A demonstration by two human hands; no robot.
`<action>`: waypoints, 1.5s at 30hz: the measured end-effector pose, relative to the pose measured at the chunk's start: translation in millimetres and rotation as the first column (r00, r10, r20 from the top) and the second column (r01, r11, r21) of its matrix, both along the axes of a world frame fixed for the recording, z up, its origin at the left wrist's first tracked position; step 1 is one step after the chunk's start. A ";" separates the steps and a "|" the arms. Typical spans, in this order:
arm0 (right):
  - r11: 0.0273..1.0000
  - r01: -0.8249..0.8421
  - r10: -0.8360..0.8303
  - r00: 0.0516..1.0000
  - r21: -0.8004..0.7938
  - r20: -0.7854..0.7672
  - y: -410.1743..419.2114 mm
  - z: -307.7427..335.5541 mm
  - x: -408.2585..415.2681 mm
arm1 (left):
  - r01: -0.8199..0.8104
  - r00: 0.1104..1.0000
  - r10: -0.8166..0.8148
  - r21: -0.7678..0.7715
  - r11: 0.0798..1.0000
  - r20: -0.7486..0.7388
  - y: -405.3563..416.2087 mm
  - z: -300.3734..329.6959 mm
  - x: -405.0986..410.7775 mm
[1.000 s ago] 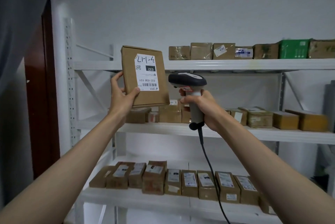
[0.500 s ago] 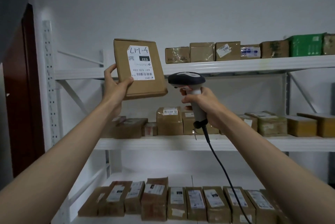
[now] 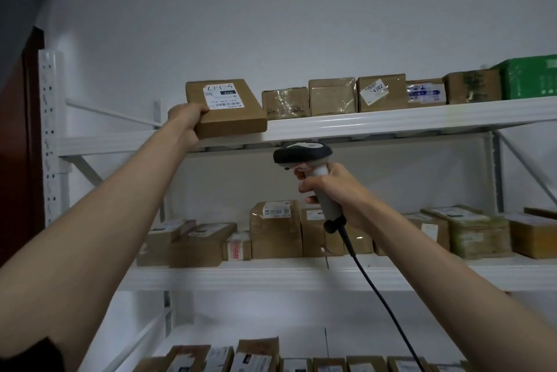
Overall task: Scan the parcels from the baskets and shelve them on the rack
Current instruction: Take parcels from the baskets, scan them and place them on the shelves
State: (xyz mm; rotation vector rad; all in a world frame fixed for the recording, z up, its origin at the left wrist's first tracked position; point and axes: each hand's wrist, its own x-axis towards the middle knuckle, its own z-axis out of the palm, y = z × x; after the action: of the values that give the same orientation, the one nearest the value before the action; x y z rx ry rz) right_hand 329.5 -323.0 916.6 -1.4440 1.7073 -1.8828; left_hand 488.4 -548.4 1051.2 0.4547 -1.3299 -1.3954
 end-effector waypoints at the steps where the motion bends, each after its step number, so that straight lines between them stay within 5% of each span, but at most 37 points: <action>1: 1.000 0.002 -0.002 1.000 0.002 0.001 -1.4 -0.9 -5.3 | -0.001 1.000 0.001 0.004 1.000 0.018 -3.7 6.0 -4.4; 6: 0.999 -0.013 0.015 0.998 -0.043 0.056 -4.9 -4.9 -29.9 | -0.050 0.993 0.052 -0.017 0.999 0.110 -19.9 29.6 -19.6; 15: 0.997 -0.016 0.021 0.997 -0.069 0.074 -9.2 -1.8 -46.3 | 0.001 1.000 0.000 -0.116 0.993 0.002 -42.8 33.9 -39.9; 25: 0.996 -0.052 0.056 0.997 -0.073 0.059 -10.2 -3.8 -50.7 | -0.129 0.991 0.131 -0.104 0.986 0.011 -62.9 37.5 -55.1; 29: 0.996 -0.051 0.055 0.997 -0.073 0.048 -11.0 -2.0 -52.4 | -0.267 0.928 0.316 -0.241 0.933 0.197 -62.6 31.8 -57.3; 33: 0.997 -0.054 0.057 0.997 -0.051 0.061 -15.6 -5.9 -53.8 | -0.228 0.871 0.356 -0.363 0.903 0.338 -66.4 24.2 -57.1; 45: 0.997 -0.066 0.070 0.993 -0.042 0.096 -19.6 -11.2 -59.0 | -0.433 0.741 0.631 -0.553 0.712 0.233 -81.6 5.8 -82.5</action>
State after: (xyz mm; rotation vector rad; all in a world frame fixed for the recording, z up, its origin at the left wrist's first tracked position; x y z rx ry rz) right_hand 270.5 -342.5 905.5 -1.3819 1.5663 -1.9264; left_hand 405.9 -630.0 1057.0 0.7645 -1.6337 -0.4540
